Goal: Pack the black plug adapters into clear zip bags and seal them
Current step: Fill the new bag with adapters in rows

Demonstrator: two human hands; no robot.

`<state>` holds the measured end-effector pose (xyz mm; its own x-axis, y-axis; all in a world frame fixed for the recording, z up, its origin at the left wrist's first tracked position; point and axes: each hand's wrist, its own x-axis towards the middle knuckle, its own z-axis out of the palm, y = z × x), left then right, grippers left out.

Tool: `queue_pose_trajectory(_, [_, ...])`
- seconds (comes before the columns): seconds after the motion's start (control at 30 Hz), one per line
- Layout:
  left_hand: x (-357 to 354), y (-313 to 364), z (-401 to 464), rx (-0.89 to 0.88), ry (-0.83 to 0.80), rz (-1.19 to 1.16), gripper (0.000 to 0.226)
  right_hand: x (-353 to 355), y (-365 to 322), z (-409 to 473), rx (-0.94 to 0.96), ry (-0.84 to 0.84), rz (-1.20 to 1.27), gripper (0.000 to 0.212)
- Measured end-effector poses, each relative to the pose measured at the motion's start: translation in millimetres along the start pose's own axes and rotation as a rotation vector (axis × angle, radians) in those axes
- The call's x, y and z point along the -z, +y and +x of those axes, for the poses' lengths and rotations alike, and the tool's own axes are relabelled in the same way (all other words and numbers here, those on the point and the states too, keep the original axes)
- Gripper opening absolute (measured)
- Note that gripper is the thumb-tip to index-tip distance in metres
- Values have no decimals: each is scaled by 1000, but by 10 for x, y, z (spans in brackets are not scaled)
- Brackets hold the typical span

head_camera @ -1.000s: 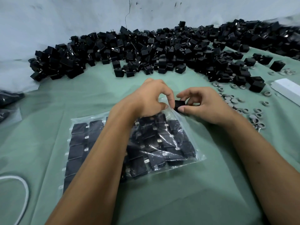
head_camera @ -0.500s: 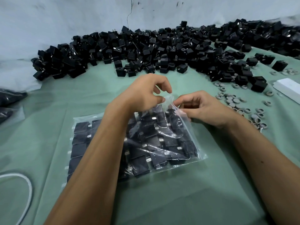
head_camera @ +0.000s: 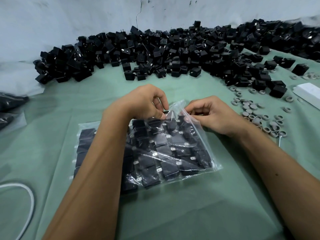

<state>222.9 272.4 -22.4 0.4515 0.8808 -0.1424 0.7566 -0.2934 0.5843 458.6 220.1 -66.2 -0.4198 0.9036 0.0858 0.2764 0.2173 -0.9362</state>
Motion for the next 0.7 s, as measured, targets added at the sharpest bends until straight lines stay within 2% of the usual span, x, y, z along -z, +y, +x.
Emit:
queue_pose_trajectory(0.27, [-60, 40, 43, -26, 14, 1, 21, -9, 47, 31, 25, 5, -13, 28])
queue_pose_trajectory(0.7, [-104, -3, 107, -66, 85, 35, 20, -34, 97, 78, 98, 41, -105, 17])
